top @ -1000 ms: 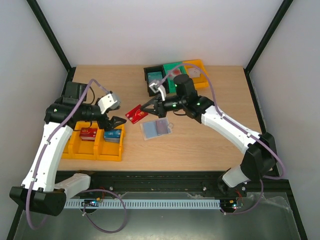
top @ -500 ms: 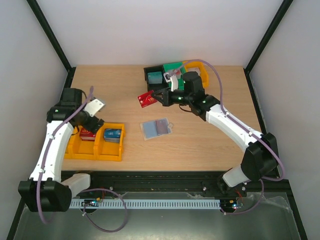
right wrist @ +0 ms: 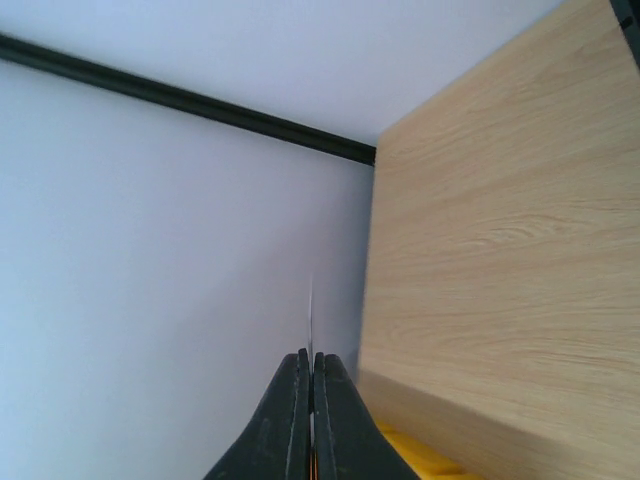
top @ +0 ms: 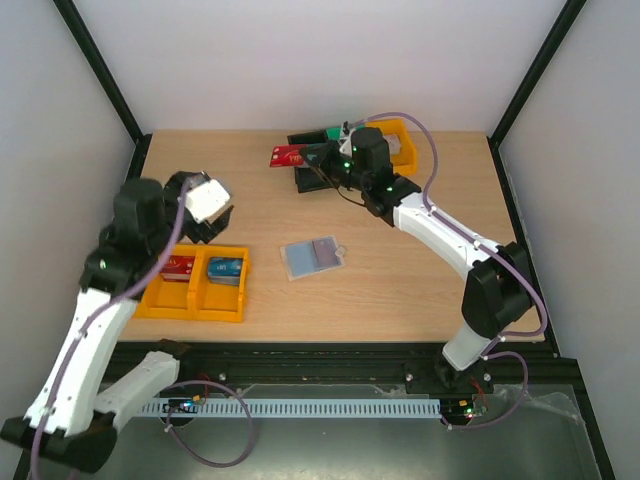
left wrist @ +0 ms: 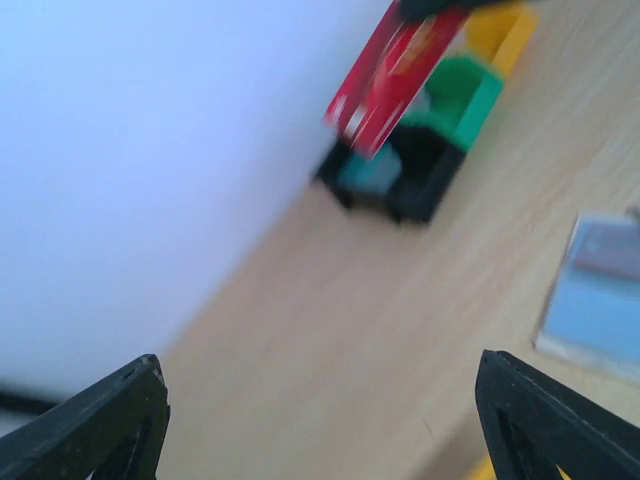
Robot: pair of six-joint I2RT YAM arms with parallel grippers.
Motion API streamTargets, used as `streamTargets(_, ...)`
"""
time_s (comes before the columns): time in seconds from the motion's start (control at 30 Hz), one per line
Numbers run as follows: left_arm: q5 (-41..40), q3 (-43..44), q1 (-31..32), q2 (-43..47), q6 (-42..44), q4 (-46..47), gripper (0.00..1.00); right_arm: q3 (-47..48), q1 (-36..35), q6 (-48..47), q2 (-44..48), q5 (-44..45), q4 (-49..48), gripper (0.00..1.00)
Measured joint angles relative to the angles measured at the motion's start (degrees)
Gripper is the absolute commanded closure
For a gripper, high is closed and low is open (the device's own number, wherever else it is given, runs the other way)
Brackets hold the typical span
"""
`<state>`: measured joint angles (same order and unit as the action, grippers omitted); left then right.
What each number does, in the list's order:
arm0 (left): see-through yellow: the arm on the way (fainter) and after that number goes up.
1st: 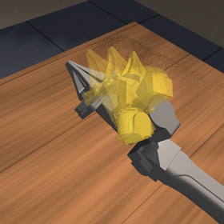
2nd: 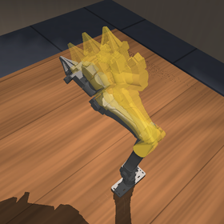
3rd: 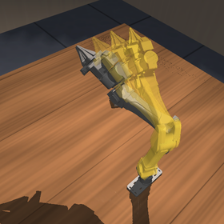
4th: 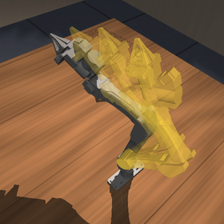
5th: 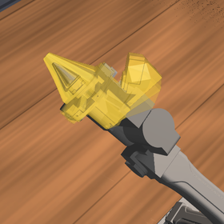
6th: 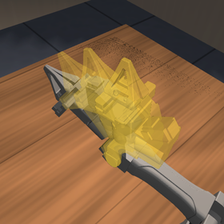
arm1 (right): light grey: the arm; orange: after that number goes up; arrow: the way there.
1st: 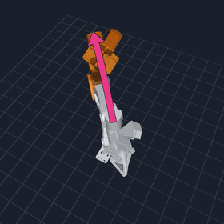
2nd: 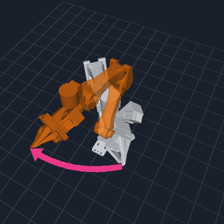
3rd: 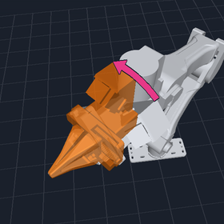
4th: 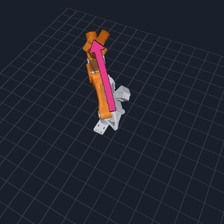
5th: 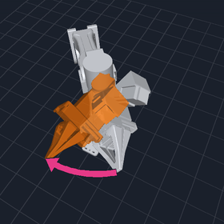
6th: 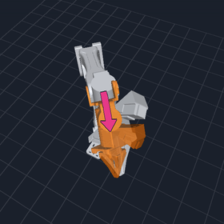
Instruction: Take the credit cards out of the card holder
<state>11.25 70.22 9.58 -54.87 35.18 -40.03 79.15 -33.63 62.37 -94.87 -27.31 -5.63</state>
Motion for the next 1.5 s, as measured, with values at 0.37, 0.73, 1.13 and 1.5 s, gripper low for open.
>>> streamTargets(0.37,-11.96,-34.64,25.68,6.49,48.46,60.35,0.14,1.66,-1.29,11.93,1.86,4.02,-3.04,0.98)
streamTargets(0.73,-17.22,-32.13,26.29,-8.5,64.52,85.57,0.35,0.59,-4.79,13.62,4.7,5.31,-4.2,0.98)
streamTargets(1.13,-20.28,-27.32,23.52,-11.63,66.07,84.67,0.78,0.66,-5.62,13.73,4.85,4.7,-5.42,0.98)
streamTargets(1.5,-20.33,-27.1,23.23,-11.37,65.99,81.7,0.65,0.7,-6.21,13.7,4.81,4.15,-5.38,0.98)
